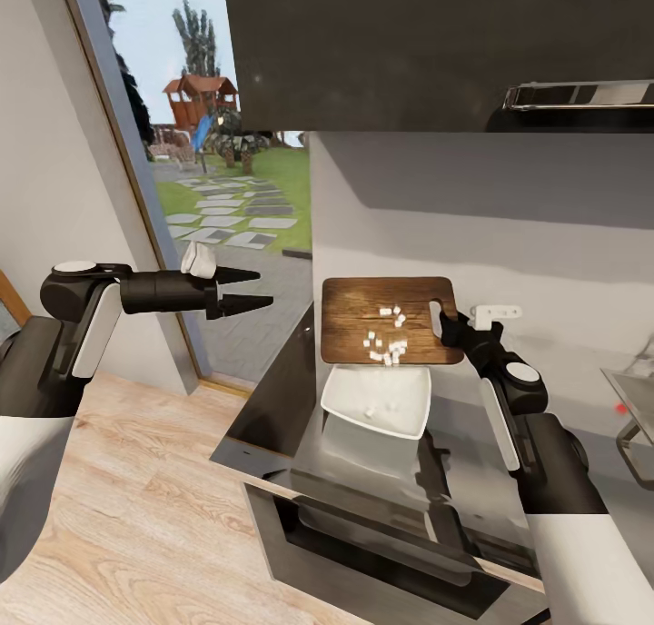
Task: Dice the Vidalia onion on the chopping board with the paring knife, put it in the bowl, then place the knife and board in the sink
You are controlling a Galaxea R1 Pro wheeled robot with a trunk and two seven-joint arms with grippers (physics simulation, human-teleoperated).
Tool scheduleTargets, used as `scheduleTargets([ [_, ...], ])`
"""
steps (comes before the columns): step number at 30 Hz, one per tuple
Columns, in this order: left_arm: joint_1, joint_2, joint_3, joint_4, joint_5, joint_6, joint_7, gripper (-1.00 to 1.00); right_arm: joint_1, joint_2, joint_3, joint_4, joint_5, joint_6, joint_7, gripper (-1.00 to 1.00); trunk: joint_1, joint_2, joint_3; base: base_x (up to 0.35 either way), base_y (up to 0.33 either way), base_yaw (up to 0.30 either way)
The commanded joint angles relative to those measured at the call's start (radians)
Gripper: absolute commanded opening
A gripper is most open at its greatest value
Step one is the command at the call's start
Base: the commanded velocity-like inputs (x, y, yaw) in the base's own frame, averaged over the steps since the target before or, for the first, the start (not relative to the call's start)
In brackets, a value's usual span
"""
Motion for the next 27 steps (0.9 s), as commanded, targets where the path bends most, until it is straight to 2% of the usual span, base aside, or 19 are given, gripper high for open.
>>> scheduleTargets([
  [1,-0.001,0.001,-0.002,0.000,0.006,0.007,0.001,1.00,-0.001,0.000,0.001,-0.001,-0.006,0.005,-0.003,-1.00,0.000,-0.001,-0.001,0.000,0.000,0.000],
  [27,-0.001,0.001,-0.002,0.000,0.006,0.007,0.001,1.00,-0.001,0.000,0.002,-0.001,-0.006,0.005,-0.003,-1.00,0.000,-0.001,-0.001,0.000,0.000,0.000],
])
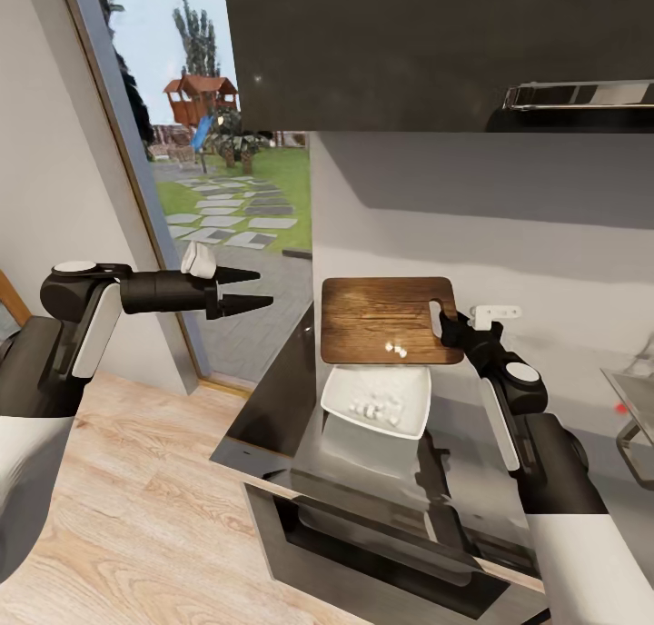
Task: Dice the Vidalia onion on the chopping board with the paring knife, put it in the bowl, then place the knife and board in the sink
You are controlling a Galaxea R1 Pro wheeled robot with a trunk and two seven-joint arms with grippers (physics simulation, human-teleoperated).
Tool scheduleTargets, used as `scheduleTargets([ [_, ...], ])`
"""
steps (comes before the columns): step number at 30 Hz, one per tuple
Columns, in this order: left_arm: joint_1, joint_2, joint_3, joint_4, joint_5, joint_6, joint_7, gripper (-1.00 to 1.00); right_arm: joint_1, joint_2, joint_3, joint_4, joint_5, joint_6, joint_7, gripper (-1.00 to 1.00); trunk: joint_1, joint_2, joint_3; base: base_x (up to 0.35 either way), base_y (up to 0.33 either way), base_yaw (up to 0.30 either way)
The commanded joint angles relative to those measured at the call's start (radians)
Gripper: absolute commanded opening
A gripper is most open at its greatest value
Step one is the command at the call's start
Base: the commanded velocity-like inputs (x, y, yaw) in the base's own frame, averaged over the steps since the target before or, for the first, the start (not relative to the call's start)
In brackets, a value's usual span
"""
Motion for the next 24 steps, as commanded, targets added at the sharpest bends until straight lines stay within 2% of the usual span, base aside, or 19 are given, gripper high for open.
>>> scheduleTargets([
  [1,-0.001,0.001,-0.002,0.000,0.006,0.007,0.001,1.00,-0.001,0.000,0.000,-0.001,-0.006,0.005,-0.003,-1.00,0.000,-0.001,-0.001,0.000,0.000,0.000],
  [19,-0.001,0.001,-0.002,0.000,0.006,0.007,0.001,1.00,-0.001,0.000,-0.004,-0.001,-0.006,0.006,-0.004,-1.00,0.000,-0.001,-0.001,0.000,0.000,0.000],
  [24,-0.001,0.001,-0.002,0.000,0.006,0.007,0.001,1.00,-0.001,-0.001,-0.036,-0.003,-0.007,0.024,-0.010,-1.00,0.000,-0.001,-0.001,0.000,0.000,0.000],
])
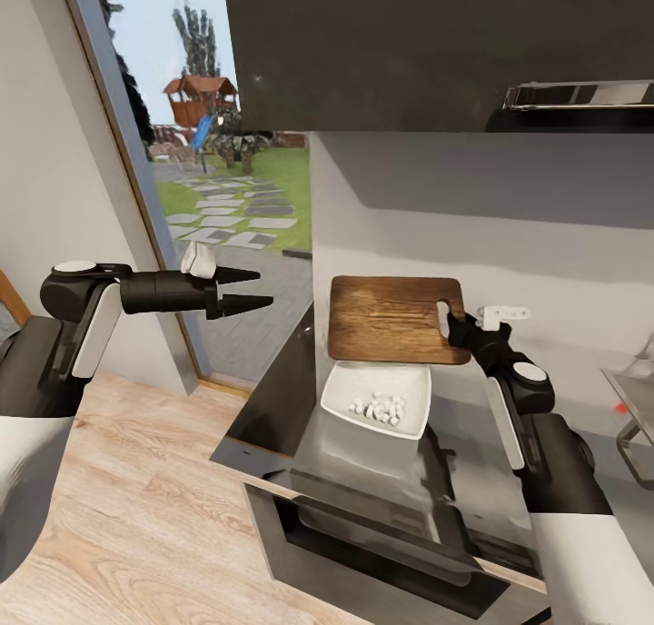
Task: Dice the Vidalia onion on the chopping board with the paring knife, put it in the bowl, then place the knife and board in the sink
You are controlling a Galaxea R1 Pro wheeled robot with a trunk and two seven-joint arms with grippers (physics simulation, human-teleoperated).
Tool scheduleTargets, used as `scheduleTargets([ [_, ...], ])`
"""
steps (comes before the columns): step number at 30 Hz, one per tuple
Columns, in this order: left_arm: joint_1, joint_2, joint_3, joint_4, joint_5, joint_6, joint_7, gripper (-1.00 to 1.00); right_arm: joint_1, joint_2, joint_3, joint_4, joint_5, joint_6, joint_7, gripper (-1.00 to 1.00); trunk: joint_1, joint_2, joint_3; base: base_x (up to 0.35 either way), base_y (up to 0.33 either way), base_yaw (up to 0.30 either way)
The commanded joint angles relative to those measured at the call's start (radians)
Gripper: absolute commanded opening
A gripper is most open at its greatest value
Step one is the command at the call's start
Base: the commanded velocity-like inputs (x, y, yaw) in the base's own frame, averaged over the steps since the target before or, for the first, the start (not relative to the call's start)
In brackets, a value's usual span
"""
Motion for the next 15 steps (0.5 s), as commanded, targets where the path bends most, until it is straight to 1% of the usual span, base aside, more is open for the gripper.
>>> scheduleTargets([
  [1,-0.001,0.001,-0.002,0.000,0.006,0.007,0.001,1.00,-0.001,0.000,-0.006,-0.002,-0.008,0.015,-0.004,-1.00,0.000,-0.001,-0.001,0.000,0.000,0.000],
  [2,-0.001,0.001,-0.002,0.000,0.006,0.007,0.001,1.00,-0.001,0.000,-0.010,-0.002,-0.008,0.023,-0.004,-1.00,0.000,-0.001,-0.001,0.000,0.000,0.000],
  [4,-0.001,0.001,-0.002,0.001,0.006,0.006,0.002,1.00,-0.001,0.000,-0.037,-0.002,-0.009,0.071,-0.007,-1.00,0.000,-0.001,-0.001,0.000,0.000,0.000],
  [6,-0.001,0.000,-0.002,0.002,0.006,0.005,0.003,1.00,-0.003,-0.001,-0.068,-0.002,-0.011,0.154,-0.010,-1.00,0.000,-0.001,-0.001,0.000,0.000,0.000],
  [7,-0.001,-0.004,-0.003,0.022,0.005,0.002,0.004,1.00,-0.009,-0.003,-0.095,-0.002,-0.012,0.277,-0.012,-1.00,0.000,-0.001,-0.001,0.000,-0.017,0.000],
  [8,-0.001,-0.004,-0.003,0.027,0.004,0.002,0.004,1.00,-0.010,-0.005,-0.105,-0.002,-0.012,0.309,-0.013,-1.00,0.000,-0.001,-0.001,0.000,-0.059,0.000],
  [9,-0.001,-0.004,-0.003,0.029,0.004,0.002,0.004,1.00,-0.010,-0.007,-0.113,-0.003,-0.012,0.324,-0.013,-1.00,0.000,-0.001,-0.001,0.000,-0.082,0.000],
  [10,-0.001,-0.005,-0.003,0.032,0.004,0.001,0.004,1.00,-0.011,-0.014,-0.140,-0.003,-0.012,0.350,-0.014,-1.00,0.000,-0.001,-0.001,0.005,-0.125,0.000],
  [11,-0.001,-0.005,-0.003,0.033,0.004,0.001,0.004,1.00,-0.011,-0.024,-0.183,-0.003,-0.014,0.377,-0.014,-1.00,0.000,-0.001,-0.001,0.029,-0.164,0.000],
  [12,-0.001,-0.006,-0.003,0.034,0.004,0.000,0.005,1.00,-0.011,-0.030,-0.210,-0.003,-0.015,0.391,-0.013,-1.00,0.000,-0.001,-0.001,0.044,-0.184,0.000],
  [14,-0.001,-0.007,-0.003,0.037,0.004,0.000,0.006,1.00,-0.011,-0.049,-0.321,-0.003,-0.022,0.461,-0.013,-1.00,0.000,-0.001,-0.001,0.077,-0.232,0.000],
  [15,-0.001,-0.008,-0.004,0.037,0.004,-0.001,0.006,1.00,-0.011,-0.054,-0.342,-0.003,-0.023,0.479,-0.012,-1.00,0.000,-0.001,-0.001,0.092,-0.253,0.000],
])
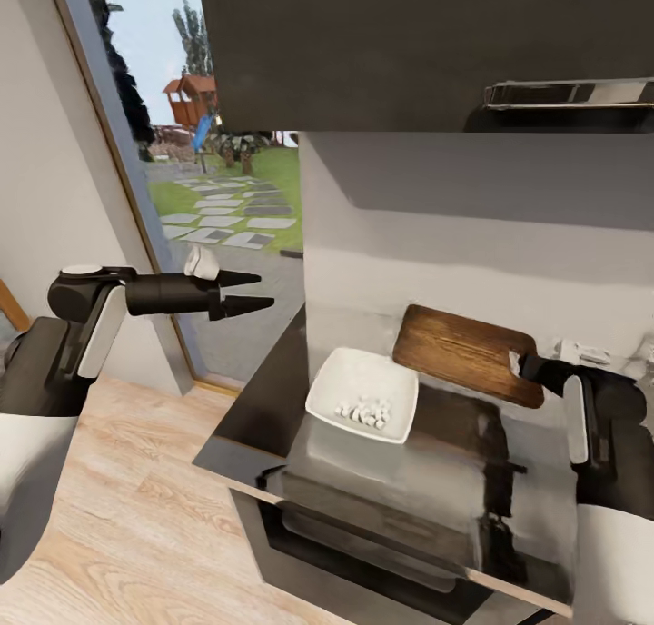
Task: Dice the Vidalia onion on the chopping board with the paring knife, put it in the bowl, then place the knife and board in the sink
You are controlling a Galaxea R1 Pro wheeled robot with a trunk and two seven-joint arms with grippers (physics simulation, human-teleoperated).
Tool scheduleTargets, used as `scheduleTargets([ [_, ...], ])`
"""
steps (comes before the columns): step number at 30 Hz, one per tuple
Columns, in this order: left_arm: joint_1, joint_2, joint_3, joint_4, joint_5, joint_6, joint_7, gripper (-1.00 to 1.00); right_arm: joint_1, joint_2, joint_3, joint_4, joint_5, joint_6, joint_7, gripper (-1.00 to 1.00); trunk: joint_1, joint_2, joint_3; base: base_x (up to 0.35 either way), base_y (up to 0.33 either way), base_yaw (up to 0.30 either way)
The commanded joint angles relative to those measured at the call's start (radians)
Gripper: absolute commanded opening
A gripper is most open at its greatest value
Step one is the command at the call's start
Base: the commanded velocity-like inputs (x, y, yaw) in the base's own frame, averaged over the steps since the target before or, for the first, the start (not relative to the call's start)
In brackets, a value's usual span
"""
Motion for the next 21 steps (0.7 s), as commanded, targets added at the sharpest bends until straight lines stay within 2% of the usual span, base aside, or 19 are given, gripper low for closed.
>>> scheduleTargets([
  [1,-0.001,-0.002,-0.003,0.001,0.005,0.006,0.002,1.00,-0.001,-0.013,-0.029,-0.005,-0.049,0.035,-0.003,-1.00,0.000,-0.001,-0.001,0.101,-0.266,0.000],
  [4,-0.001,-0.009,-0.007,0.001,0.005,0.006,0.002,1.00,-0.002,-0.046,-0.066,-0.015,-0.051,0.081,-0.002,-1.00,0.000,-0.001,-0.001,0.108,-0.277,0.000],
  [9,-0.001,-0.014,-0.011,0.001,0.005,0.005,0.002,1.00,-0.003,-0.071,-0.088,-0.025,-0.053,0.102,-0.002,-1.00,0.000,-0.001,-0.001,0.113,-0.287,0.000],
  [10,-0.001,-0.020,-0.018,0.001,0.005,0.005,0.002,1.00,-0.004,-0.089,-0.112,-0.030,-0.055,0.105,-0.002,-1.00,0.000,-0.001,-0.001,0.114,-0.290,0.000],
  [11,-0.001,-0.022,-0.020,0.001,0.005,0.005,0.002,1.00,-0.004,-0.096,-0.125,-0.031,-0.057,0.106,-0.002,-1.00,0.000,-0.001,-0.001,0.115,-0.290,0.000],
  [16,-0.001,-0.024,-0.023,0.002,0.005,0.005,0.002,1.00,-0.004,-0.109,-0.171,-0.032,-0.080,0.107,-0.001,-1.00,0.000,-0.001,-0.001,0.096,-0.258,0.000],
  [21,-0.001,-0.023,-0.023,0.004,0.005,0.005,0.002,1.00,-0.004,-0.110,-0.192,-0.033,-0.131,0.107,0.000,-1.00,0.000,-0.001,-0.001,0.016,-0.049,-0.011],
])
